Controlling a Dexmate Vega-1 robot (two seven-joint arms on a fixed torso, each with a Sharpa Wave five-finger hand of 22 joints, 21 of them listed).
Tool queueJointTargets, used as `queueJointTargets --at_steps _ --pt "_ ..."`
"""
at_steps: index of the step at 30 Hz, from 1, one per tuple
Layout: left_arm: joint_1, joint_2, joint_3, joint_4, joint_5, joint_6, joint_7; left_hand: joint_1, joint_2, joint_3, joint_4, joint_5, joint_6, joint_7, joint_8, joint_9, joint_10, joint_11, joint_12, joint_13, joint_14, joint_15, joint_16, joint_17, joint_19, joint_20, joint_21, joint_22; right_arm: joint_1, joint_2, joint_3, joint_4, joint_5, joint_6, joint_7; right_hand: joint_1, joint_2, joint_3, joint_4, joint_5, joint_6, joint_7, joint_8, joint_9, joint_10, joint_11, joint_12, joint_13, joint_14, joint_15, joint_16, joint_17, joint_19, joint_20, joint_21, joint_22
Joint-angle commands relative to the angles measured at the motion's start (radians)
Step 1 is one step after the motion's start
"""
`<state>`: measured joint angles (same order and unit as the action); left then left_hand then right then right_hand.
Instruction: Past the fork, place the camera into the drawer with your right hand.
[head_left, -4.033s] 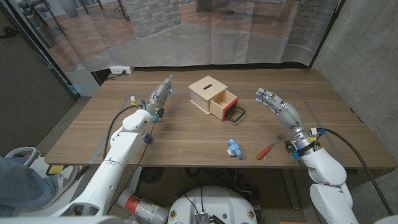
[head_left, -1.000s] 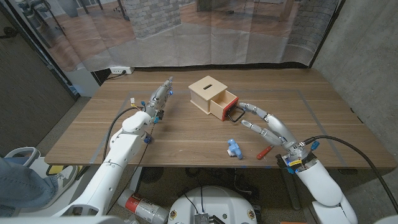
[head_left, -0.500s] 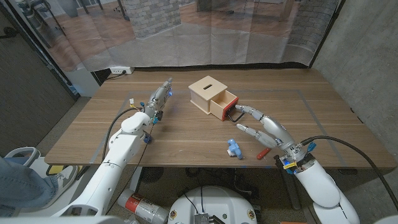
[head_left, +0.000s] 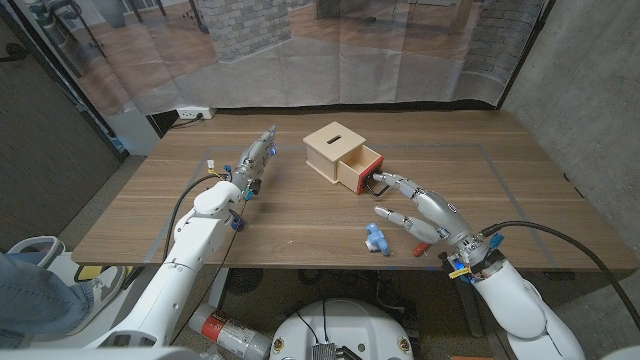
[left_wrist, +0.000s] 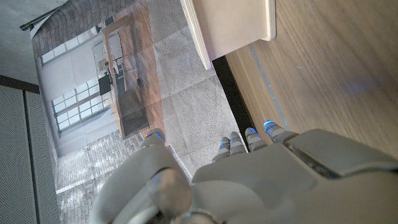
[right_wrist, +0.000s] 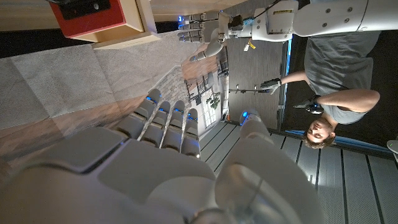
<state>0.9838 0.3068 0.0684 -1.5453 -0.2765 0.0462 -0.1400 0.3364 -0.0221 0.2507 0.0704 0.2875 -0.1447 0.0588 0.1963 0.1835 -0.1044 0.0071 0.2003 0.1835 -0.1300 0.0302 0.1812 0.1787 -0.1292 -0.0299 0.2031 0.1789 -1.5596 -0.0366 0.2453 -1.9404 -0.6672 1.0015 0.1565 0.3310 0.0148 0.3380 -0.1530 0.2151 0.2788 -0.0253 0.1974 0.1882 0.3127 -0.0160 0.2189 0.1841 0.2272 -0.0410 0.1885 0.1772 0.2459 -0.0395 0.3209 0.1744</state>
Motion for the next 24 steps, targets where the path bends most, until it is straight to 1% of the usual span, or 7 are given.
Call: queueJointTargets --at_steps 1,6,9,13,21,23,24 --pt "-0.001 -0.001 0.002 -0.002 0.0 -0.003 0.0 0.001 0.009 -0.005 0.0 -0.005 0.001 0.001 -0.001 0.003 0.001 0.004 0.001 0.003 0.0 0.003 0.005 0.003 -0.009 -0.007 -0.001 0.003 -0.026 0.008 0.014 -0.056 -0.182 -0.008 -0.102 0.012 0.003 0.009 0.0 0.004 0.002 -0.007 0.003 0.004 0.001 -0.006 -0.001 0.001 0.011 -0.017 -0.001 0.002 0.005 -0.039 -0.006 0.002" --pt "-0.005 -0.003 0.005 0.005 0.0 -0.005 -0.001 0.002 0.01 -0.005 0.0 -0.006 0.001 0.001 -0.001 0.003 0.002 0.004 0.001 0.003 0.0 0.003 0.005 0.003 -0.009 -0.007 -0.001 0.003 -0.039 -0.004 0.012 -0.083 -0.261 -0.03 -0.153 0.013 0.003 0.009 0.0 0.004 0.003 -0.006 0.003 0.004 0.0 -0.006 -0.002 0.001 0.011 -0.018 -0.001 0.002 0.006 -0.039 -0.008 0.002" --pt "-0.007 -0.004 0.006 0.009 0.0 -0.005 -0.002 0.002 0.01 -0.006 0.0 -0.006 0.001 0.001 -0.001 0.003 0.002 0.003 0.001 0.003 0.0 0.002 0.005 0.003 -0.009 -0.007 -0.001 0.003 -0.048 -0.018 0.007 -0.097 -0.293 -0.049 -0.179 0.014 0.003 0.01 0.0 0.004 0.003 -0.006 0.003 0.004 0.001 -0.004 -0.002 0.001 0.012 -0.018 -0.001 0.002 0.006 -0.039 -0.009 0.003" --pt "-0.008 -0.005 0.007 0.012 0.0 -0.004 -0.003 0.002 0.01 -0.006 0.0 -0.006 0.001 0.001 -0.001 0.003 0.001 0.005 0.001 0.003 -0.001 0.003 0.005 0.003 -0.009 -0.007 -0.001 0.003 -0.057 -0.039 -0.006 -0.11 -0.32 -0.081 -0.209 0.016 0.003 0.01 0.0 0.004 0.003 -0.007 0.003 0.004 0.0 -0.008 -0.002 0.001 0.011 -0.018 -0.001 0.002 0.006 -0.038 -0.011 0.003" --pt "-0.01 -0.005 0.005 0.018 0.0 -0.004 -0.002 0.003 0.011 -0.007 0.0 -0.007 0.001 0.001 -0.001 0.003 0.001 0.003 0.001 0.003 0.0 0.003 0.005 0.003 -0.009 -0.006 -0.001 0.003 -0.071 -0.098 -0.042 -0.145 -0.381 -0.157 -0.251 0.022 0.003 0.013 -0.001 0.004 0.004 -0.008 0.003 0.004 -0.001 -0.01 -0.003 0.001 0.008 -0.016 -0.003 0.002 0.005 -0.036 -0.016 0.003" --pt "-0.01 -0.005 0.003 0.02 0.0 -0.004 -0.001 0.003 0.011 -0.007 0.0 -0.007 0.0 0.001 -0.001 0.003 0.001 0.005 0.001 0.003 0.0 0.003 0.005 0.003 -0.009 -0.006 -0.001 0.004 -0.075 -0.115 -0.051 -0.157 -0.395 -0.176 -0.258 0.024 0.003 0.013 -0.002 0.004 0.004 -0.009 0.003 0.004 -0.002 -0.006 -0.003 0.001 0.006 -0.015 -0.004 0.002 0.005 -0.035 -0.018 0.003" --pt "-0.01 -0.006 0.003 0.02 0.0 -0.003 -0.001 0.003 0.012 -0.008 0.0 -0.007 0.0 0.001 -0.001 0.003 0.001 0.004 0.001 0.003 0.0 0.003 0.005 0.003 -0.009 -0.005 -0.001 0.004 -0.077 -0.124 -0.055 -0.161 -0.397 -0.184 -0.262 0.025 0.002 0.014 -0.002 0.004 0.005 -0.009 0.003 0.004 -0.003 -0.009 -0.004 0.001 0.006 -0.016 -0.004 0.002 0.005 -0.035 -0.019 0.003"
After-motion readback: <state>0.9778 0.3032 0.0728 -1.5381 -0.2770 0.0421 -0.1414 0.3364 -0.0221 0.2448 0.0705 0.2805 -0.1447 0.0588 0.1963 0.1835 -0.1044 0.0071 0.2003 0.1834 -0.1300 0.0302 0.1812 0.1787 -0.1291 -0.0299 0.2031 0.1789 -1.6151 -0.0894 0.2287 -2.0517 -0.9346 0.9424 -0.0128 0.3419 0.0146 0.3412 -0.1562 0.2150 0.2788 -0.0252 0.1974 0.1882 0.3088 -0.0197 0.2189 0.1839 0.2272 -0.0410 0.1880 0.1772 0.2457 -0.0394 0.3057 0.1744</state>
